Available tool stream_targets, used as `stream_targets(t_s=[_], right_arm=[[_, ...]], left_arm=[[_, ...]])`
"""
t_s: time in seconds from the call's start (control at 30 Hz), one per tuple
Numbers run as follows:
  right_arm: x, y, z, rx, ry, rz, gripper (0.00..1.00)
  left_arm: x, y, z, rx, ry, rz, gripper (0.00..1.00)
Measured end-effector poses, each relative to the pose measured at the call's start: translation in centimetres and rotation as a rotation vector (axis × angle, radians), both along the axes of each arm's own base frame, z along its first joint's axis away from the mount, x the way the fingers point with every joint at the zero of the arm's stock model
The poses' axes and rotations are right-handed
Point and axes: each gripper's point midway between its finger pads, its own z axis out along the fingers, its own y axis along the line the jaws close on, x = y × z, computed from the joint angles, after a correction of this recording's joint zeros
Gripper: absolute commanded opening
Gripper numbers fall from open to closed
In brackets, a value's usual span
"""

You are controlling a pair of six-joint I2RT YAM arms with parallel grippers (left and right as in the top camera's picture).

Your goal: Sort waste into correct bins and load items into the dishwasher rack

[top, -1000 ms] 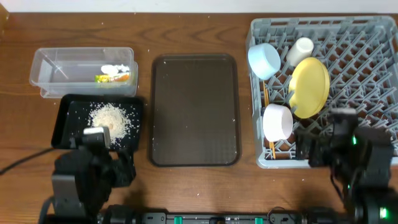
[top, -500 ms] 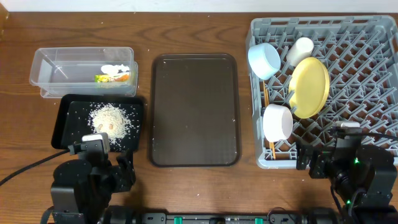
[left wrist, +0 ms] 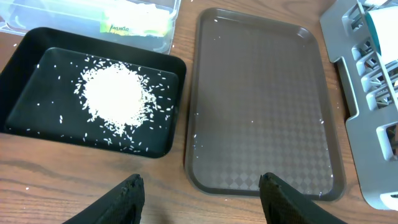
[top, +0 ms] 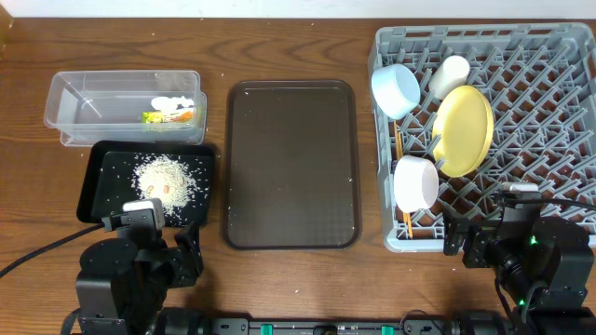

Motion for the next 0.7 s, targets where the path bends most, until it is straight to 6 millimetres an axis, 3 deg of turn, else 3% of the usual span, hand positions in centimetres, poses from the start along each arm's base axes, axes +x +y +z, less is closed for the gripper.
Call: stream_targets(t_s=[0.47,0.7], right_arm=[[-1.1,-0.3,0.5,-0.014,-0.059,-0.01,0.99],[-1.0,-0.6,1.5,-0.031,-0.264,-0.025,0.99]], left_arm=[[0.0,0.0,0.0,0.0,0.0,0.0,0.62],[0.0,0.0,0.0,0.0,0.0,0.0,0.62]])
